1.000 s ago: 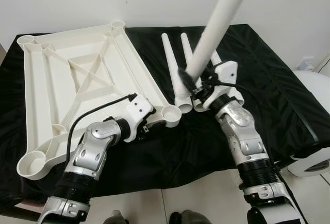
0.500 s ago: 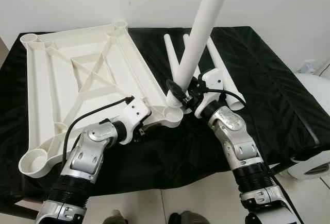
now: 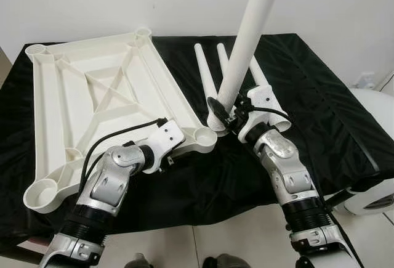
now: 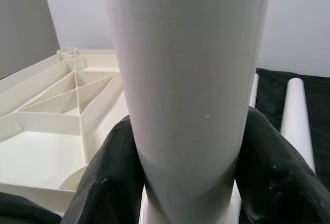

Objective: Building children table

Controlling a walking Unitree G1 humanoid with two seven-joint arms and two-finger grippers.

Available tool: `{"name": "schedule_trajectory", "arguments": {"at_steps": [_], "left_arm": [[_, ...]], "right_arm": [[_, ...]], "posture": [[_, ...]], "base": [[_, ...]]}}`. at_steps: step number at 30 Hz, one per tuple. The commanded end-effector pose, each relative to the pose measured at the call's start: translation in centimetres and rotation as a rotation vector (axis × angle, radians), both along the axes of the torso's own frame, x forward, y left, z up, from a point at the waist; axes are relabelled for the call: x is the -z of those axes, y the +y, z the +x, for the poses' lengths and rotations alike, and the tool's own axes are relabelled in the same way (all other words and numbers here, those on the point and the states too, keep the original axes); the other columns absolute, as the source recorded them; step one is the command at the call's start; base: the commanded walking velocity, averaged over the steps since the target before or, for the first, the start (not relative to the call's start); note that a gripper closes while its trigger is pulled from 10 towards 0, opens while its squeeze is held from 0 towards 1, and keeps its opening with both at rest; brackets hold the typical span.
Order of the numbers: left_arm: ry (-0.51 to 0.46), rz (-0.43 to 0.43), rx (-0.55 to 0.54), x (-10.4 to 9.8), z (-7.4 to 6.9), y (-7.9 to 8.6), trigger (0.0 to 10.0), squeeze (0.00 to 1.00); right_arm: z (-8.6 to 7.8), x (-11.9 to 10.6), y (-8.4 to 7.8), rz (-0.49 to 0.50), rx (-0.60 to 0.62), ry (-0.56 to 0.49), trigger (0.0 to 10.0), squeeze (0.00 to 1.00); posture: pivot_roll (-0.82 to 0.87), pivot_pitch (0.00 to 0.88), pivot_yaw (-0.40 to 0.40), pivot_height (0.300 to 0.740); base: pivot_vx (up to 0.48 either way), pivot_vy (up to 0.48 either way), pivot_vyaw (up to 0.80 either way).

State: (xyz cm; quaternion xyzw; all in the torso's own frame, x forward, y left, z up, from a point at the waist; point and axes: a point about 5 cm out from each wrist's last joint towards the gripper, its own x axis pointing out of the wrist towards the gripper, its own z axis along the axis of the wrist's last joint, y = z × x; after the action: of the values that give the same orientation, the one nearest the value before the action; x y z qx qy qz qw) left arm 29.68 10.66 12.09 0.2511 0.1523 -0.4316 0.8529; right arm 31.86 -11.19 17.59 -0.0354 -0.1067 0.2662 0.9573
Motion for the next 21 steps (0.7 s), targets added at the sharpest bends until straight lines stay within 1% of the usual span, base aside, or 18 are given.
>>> {"name": "schedule_trajectory", "arguments": {"at_steps": [1,3,5,11,13,15,16,18,19,20,21], "left_arm": [[0.015,0.087,-0.138,1.6,0.2,1.5,10.0,0.00],[0.027,0.119,-0.137,1.8,0.2,1.7,10.0,0.00],[0.026,0.122,-0.135,1.7,0.2,1.8,10.0,0.00],[0.036,0.114,-0.153,1.2,0.5,2.1,10.0,0.00],[0.029,0.092,-0.163,0.5,0.7,2.4,10.0,0.00],[0.029,0.092,-0.163,0.5,0.7,2.4,10.0,0.00],[0.034,0.090,-0.169,0.3,0.7,2.7,10.0,0.00],[0.062,0.142,-0.148,0.9,0.2,3.3,10.0,0.00],[0.062,0.142,-0.148,0.9,0.2,3.3,10.0,0.00],[0.077,0.164,-0.138,1.3,0.0,3.5,10.0,0.00],[0.096,0.163,-0.135,1.7,-0.2,3.5,10.0,0.00]], "right_arm": [[-0.1,-0.4,-0.3,0.000,0.020,-0.014,10.0,0.00],[0.0,-0.4,-0.4,-0.004,0.027,-0.016,10.0,0.00],[0.1,-0.4,-0.5,-0.004,0.029,-0.016,10.0,0.00],[0.1,-0.4,-0.4,-0.005,0.033,-0.019,10.0,0.00],[0.2,-0.5,-0.4,-0.006,0.037,-0.022,10.0,0.00],[0.2,-0.5,-0.4,-0.006,0.037,-0.022,10.0,0.00],[0.2,-0.5,-0.4,-0.005,0.039,-0.023,10.0,0.00],[0.2,-0.4,-0.4,-0.006,0.042,-0.024,10.0,0.00],[0.2,-0.4,-0.4,-0.006,0.042,-0.024,10.0,0.00],[0.2,-0.4,-0.4,-0.006,0.042,-0.024,10.0,0.00],[0.3,-0.4,-0.4,-0.006,0.043,-0.025,10.0,0.00]], "posture": [[0.00,0.000,-0.008,0.740],[0.00,0.000,-0.008,0.740],[0.00,0.000,-0.008,0.740],[0.01,0.000,-0.003,0.740],[0.01,0.000,-0.002,0.740],[0.01,0.000,-0.002,0.740],[0.01,0.000,-0.003,0.740],[0.01,0.000,-0.002,0.740],[0.01,0.000,-0.002,0.740],[0.01,0.000,-0.002,0.740],[0.01,0.000,-0.001,0.740]], "base": [[0.000,0.000,0.00],[0.000,0.000,0.00],[0.000,0.000,0.00],[0.000,0.000,0.00],[0.000,0.000,0.00],[0.000,0.000,0.00],[0.000,0.000,0.00],[0.000,0.000,0.00],[0.000,0.000,0.00],[0.000,0.000,0.00],[0.000,0.000,0.00]]}}
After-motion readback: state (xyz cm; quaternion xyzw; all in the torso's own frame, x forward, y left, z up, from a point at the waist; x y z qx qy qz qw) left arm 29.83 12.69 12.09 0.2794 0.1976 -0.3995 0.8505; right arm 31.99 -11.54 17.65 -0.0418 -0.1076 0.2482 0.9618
